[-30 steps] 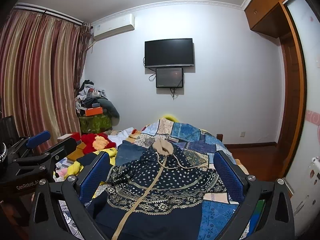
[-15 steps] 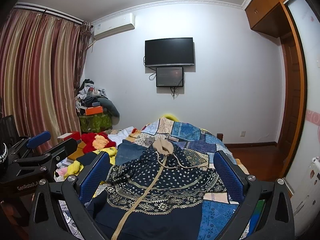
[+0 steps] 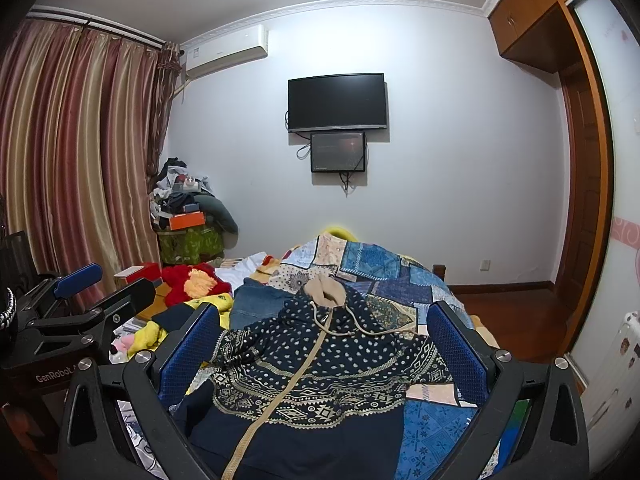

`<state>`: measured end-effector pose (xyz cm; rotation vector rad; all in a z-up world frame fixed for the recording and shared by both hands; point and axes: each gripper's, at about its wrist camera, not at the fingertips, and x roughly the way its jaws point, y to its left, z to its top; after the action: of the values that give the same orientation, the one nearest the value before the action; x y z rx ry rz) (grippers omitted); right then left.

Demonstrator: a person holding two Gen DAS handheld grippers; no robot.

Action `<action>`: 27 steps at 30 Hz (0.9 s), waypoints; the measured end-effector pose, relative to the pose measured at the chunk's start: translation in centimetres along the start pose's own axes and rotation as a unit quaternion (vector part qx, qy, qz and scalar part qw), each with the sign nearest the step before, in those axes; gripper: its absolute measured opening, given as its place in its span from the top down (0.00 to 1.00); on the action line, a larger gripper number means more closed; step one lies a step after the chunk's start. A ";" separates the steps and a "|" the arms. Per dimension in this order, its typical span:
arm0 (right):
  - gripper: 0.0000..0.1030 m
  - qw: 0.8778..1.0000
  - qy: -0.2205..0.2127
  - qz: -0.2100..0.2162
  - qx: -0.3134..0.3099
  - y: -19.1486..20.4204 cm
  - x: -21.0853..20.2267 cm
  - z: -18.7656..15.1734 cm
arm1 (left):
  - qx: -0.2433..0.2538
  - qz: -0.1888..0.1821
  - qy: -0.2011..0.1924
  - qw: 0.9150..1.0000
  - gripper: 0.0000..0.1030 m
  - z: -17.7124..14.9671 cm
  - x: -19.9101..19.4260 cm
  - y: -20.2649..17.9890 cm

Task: Fold large clothes

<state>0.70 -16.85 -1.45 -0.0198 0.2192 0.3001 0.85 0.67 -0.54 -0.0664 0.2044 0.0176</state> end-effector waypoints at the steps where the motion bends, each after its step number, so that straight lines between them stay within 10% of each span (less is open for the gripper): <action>1: 0.00 1.000 0.000 0.000 0.000 0.0 0.0 0.1 | 0.000 0.000 0.000 1.000 0.00 0.0 0.0 0.0; 27: 0.00 1.000 0.013 -0.004 0.002 0.3 1.0 -0.9 | -0.004 -0.007 0.010 1.000 0.00 -0.4 0.8 0.6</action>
<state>1.36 -16.30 -2.58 -0.0203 0.2459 0.2916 1.50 1.21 -1.09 -0.0767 0.2242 0.0046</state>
